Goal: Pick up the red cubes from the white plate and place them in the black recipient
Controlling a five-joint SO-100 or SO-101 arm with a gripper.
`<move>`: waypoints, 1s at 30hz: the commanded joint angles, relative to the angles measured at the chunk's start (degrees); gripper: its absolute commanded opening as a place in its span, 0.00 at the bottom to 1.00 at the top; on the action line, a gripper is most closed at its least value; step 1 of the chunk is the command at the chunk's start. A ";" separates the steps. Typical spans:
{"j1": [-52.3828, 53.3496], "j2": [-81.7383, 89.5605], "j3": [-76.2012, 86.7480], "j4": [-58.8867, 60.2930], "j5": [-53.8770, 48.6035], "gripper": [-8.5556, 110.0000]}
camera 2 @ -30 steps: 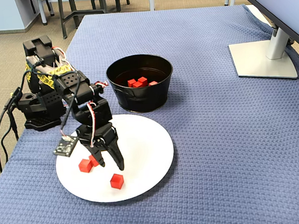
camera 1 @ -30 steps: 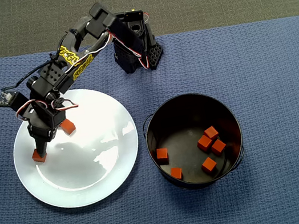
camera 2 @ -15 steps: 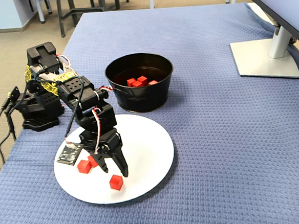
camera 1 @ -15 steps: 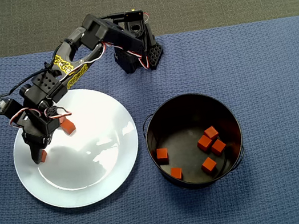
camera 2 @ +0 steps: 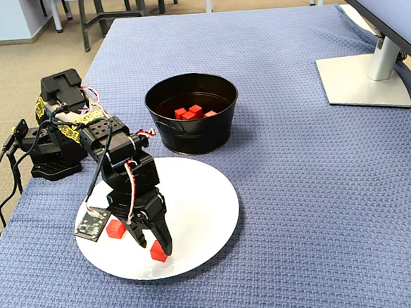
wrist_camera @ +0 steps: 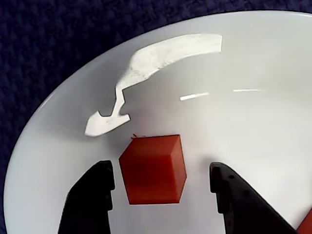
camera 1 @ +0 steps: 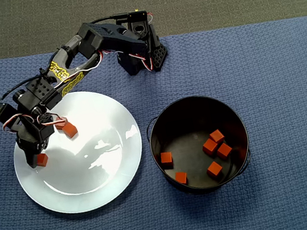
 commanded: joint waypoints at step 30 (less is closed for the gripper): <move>-2.20 23.12 8.17 1.85 6.15 0.07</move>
